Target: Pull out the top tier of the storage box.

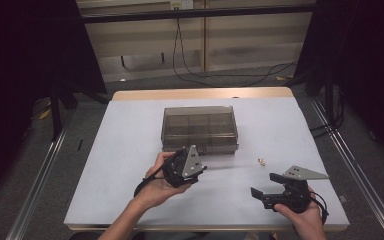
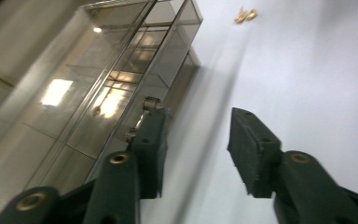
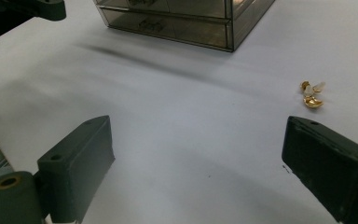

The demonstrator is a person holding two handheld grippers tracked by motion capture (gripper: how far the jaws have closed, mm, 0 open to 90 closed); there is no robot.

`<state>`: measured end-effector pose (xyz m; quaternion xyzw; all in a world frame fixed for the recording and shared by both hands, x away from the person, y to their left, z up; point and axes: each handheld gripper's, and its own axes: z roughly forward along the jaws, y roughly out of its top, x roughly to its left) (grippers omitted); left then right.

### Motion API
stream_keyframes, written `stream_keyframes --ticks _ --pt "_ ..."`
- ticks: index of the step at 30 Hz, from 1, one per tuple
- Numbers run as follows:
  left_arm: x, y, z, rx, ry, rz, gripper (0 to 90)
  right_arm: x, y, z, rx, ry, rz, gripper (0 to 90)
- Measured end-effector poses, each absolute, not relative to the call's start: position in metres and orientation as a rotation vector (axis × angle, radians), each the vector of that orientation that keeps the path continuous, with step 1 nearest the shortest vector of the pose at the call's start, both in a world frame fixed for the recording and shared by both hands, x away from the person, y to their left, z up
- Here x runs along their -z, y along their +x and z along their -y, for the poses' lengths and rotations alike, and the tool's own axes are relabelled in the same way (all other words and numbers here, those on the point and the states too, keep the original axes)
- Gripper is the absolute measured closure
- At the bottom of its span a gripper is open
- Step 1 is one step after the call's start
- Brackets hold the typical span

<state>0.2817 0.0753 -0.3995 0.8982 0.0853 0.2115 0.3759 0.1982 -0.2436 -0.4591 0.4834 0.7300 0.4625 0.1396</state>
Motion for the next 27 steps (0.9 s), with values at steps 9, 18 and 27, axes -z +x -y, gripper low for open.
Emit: stream_keyframes --ticks 9,18,27 --pt "0.387 0.296 -0.088 -0.388 2.264 -0.265 50.2 0.459 0.199 0.244 -1.335 1.401 -2.111 8.6" --pt "0.377 0.311 -0.093 -0.29 2.224 -0.316 47.5 0.459 0.199 0.244 -1.342 1.402 -2.111 8.5" --pt "0.368 0.332 -0.094 -0.221 2.27 -0.315 52.1 0.459 0.199 0.244 -1.335 1.403 -2.115 8.5"
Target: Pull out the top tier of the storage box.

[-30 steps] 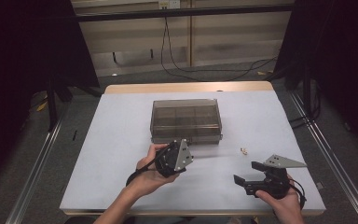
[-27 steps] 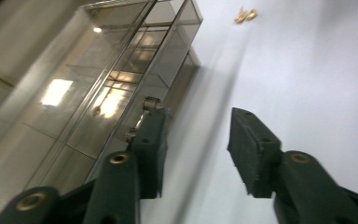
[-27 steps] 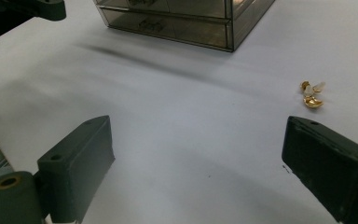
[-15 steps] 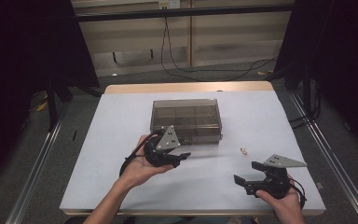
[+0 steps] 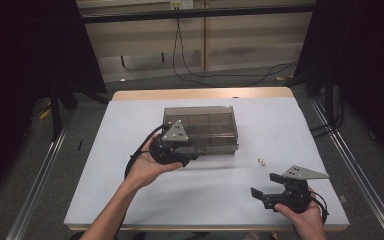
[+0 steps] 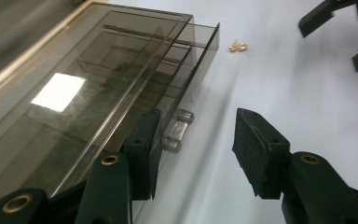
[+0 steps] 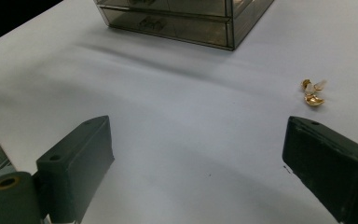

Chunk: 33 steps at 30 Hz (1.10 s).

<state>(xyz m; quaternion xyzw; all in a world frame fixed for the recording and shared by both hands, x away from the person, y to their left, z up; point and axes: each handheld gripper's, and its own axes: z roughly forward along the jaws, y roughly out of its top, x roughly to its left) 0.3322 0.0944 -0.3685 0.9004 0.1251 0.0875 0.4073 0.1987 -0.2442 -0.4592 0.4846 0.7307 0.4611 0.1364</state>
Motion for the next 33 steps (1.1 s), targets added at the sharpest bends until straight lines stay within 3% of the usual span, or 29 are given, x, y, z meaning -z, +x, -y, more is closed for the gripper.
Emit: stream_keyframes --ticks 6,13,33 --pt "0.366 0.347 -0.089 -0.212 2.352 -0.245 63.6 0.459 0.199 0.245 -1.342 1.403 -2.115 8.5" --pt "0.366 0.362 -0.084 -0.191 2.416 -0.255 70.5 0.459 0.198 0.245 -1.337 1.403 -2.119 8.5" --pt "0.377 0.378 -0.077 -0.133 2.545 -0.197 74.8 0.459 0.198 0.246 -1.337 1.407 -2.121 8.4"
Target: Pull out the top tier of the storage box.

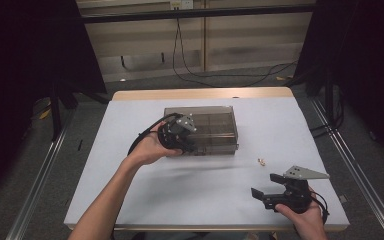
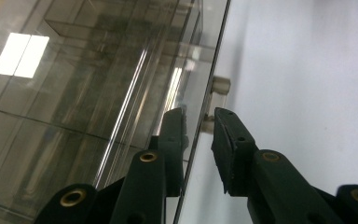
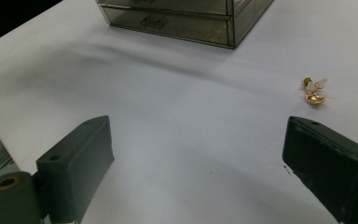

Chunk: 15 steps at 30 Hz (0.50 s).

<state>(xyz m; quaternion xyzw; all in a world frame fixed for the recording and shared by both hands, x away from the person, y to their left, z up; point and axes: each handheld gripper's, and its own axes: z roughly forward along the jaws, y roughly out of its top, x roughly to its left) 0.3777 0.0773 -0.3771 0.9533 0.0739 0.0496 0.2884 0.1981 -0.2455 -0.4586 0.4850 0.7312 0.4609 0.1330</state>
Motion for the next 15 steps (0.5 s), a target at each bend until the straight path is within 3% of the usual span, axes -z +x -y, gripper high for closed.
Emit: stream_keyframes --ticks 15 --pt "0.3779 0.3779 -0.0761 -0.131 2.584 -0.146 83.4 0.4591 0.1984 0.2457 -1.335 1.412 -2.126 8.4"
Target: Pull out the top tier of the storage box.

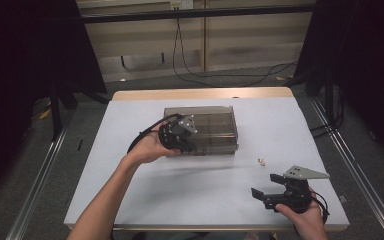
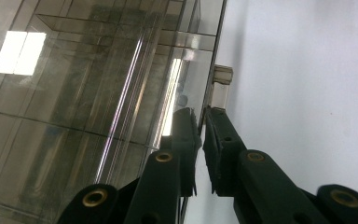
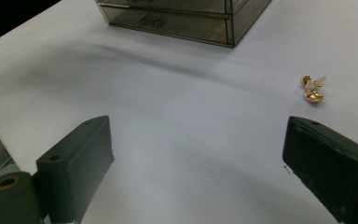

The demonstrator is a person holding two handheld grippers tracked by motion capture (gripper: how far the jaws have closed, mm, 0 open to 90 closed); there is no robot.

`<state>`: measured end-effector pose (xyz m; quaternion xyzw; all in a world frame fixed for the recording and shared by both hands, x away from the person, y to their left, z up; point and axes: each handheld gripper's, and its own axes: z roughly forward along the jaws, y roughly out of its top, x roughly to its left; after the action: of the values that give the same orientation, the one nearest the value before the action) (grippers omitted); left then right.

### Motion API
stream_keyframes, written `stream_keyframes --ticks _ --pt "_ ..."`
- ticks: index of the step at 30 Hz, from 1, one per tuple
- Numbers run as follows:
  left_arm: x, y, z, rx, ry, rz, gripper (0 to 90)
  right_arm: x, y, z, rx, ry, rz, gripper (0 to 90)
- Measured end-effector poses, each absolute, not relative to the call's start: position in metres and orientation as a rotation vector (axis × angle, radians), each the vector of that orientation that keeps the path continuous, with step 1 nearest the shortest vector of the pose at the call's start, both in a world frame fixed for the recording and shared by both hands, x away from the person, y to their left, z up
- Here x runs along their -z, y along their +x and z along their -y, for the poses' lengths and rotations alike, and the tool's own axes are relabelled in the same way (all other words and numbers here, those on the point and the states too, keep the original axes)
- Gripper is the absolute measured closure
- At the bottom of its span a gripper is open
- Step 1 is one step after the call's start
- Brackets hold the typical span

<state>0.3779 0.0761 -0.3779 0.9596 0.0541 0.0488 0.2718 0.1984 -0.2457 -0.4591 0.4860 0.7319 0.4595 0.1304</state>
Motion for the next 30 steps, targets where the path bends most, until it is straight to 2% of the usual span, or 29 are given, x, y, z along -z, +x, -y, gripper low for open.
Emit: stream_keyframes --ticks 18,30 --pt "0.374 0.363 -0.072 -0.181 2.633 -0.05 85.3 0.459 0.199 0.246 -1.331 1.424 -2.131 8.3" --pt "0.374 0.354 -0.074 -0.168 2.621 -0.03 86.2 0.459 0.199 0.245 -1.331 1.429 -2.133 8.2"
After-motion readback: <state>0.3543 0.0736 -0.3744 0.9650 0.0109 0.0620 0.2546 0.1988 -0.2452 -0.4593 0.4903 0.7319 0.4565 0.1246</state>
